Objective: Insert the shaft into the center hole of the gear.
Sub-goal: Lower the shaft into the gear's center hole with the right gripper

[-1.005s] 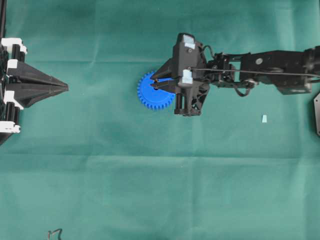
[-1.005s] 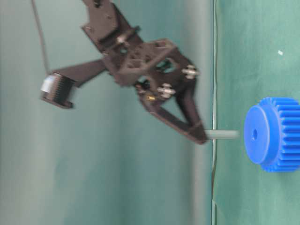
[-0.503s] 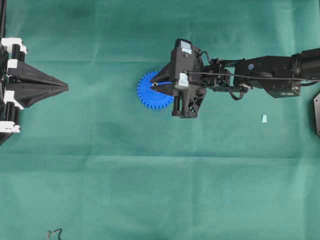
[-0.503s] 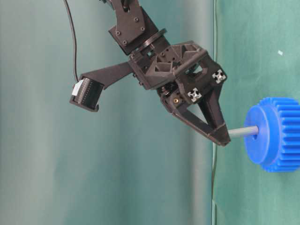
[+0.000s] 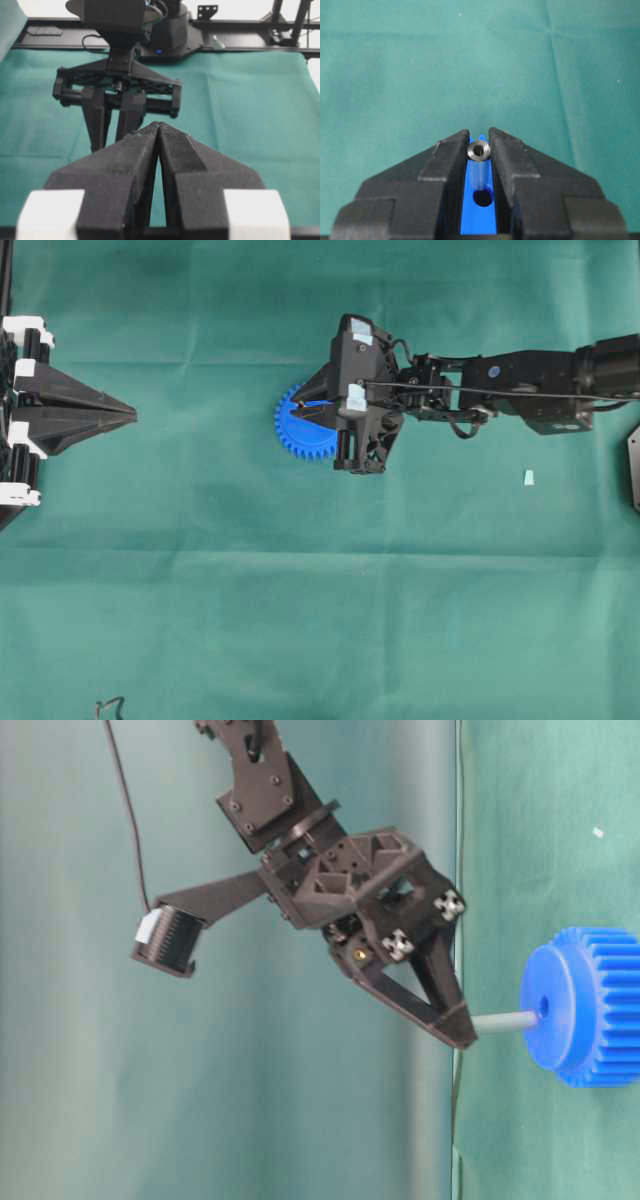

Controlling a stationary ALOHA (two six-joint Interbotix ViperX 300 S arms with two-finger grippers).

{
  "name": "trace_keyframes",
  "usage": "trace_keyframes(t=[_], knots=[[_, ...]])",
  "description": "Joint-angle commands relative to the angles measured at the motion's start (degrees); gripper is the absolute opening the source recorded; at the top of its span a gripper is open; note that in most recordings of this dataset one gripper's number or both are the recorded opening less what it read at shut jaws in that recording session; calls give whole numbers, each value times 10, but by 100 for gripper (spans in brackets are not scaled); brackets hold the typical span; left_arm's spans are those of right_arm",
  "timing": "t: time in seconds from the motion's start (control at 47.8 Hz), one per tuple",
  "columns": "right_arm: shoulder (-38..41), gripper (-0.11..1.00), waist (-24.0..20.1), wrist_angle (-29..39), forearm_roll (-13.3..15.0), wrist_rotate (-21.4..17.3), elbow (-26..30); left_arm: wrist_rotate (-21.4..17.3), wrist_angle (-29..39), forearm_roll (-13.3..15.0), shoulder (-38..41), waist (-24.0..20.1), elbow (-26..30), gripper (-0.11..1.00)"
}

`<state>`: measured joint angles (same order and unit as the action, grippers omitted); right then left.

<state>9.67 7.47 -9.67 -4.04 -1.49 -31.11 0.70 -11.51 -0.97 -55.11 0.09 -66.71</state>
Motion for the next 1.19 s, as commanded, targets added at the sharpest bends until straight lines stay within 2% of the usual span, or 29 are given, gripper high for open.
trace_keyframes(t=[0.0, 0.126, 0.419, 0.628, 0.942, 1.173], knots=[[5, 16, 4, -16, 0, 0, 11, -1, -3, -2, 4, 1, 13, 0], [2, 16, 5, -8, 1, -1, 7, -1, -3, -2, 4, 1, 14, 0], [-83, 16, 10, -6, 2, 2, -33, 0, -3, -2, 3, 1, 14, 0], [-82, 16, 9, -20, 1, 0, -39, 0, -3, -2, 3, 1, 14, 0], [-46, 16, 5, -80, -1, -4, -39, 0, -4, -2, 4, 1, 14, 0], [-7, 16, -2, -101, -4, -24, -37, 0, -4, -2, 3, 1, 14, 0]])
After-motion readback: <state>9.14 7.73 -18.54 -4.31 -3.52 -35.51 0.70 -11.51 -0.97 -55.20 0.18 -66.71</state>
